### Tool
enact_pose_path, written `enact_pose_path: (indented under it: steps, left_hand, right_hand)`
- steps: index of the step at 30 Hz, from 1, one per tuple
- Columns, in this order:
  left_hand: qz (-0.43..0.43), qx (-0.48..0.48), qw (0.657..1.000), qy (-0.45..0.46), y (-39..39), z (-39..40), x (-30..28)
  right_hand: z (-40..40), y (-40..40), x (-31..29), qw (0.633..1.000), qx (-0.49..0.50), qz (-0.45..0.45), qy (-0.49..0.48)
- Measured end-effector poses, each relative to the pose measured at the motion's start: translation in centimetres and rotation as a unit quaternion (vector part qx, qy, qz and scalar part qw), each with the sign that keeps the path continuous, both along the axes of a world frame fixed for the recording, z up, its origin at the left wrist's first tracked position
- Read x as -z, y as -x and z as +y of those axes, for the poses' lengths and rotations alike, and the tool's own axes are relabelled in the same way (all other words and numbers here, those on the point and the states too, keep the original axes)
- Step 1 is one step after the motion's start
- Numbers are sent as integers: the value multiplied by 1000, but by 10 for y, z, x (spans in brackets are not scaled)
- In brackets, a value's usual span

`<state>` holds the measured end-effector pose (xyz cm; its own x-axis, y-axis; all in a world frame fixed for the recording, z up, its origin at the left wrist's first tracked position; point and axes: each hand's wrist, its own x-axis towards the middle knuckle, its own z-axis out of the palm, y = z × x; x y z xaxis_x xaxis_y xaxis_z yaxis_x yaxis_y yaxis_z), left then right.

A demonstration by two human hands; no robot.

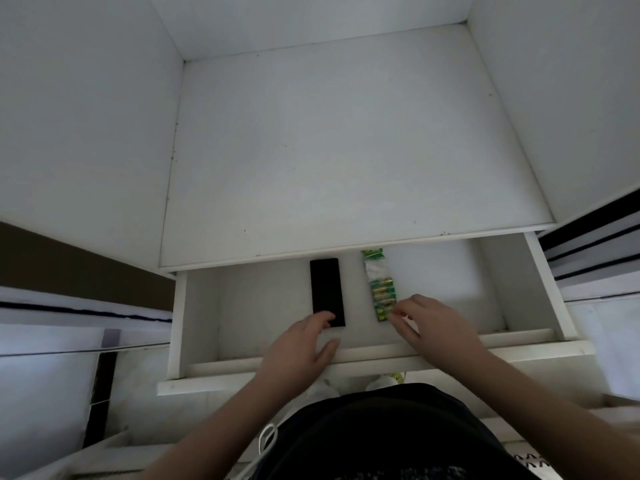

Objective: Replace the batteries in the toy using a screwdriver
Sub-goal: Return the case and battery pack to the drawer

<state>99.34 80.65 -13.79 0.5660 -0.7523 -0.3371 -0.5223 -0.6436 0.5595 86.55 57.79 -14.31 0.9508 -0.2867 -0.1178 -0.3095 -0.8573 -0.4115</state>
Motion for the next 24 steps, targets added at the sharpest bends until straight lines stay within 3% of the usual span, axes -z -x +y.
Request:
enact_pose_path:
  steps: [5,10,18,24]
  left_hand:
    - [-105,135,983,60,11,23,3]
    - [-182,264,945,59,11,25,15]
    - [-257,249,933,45,-12,6,11]
    - [-331,177,912,167,-6,0,-12]
  right_hand:
    - [4,40,3,983,-168,-27,65]
    - [1,45,9,972,-202,-47,107]
    - [-9,19,4,976,-171,-66,115]
    - [-7,11,-12,977,-157,-116,81]
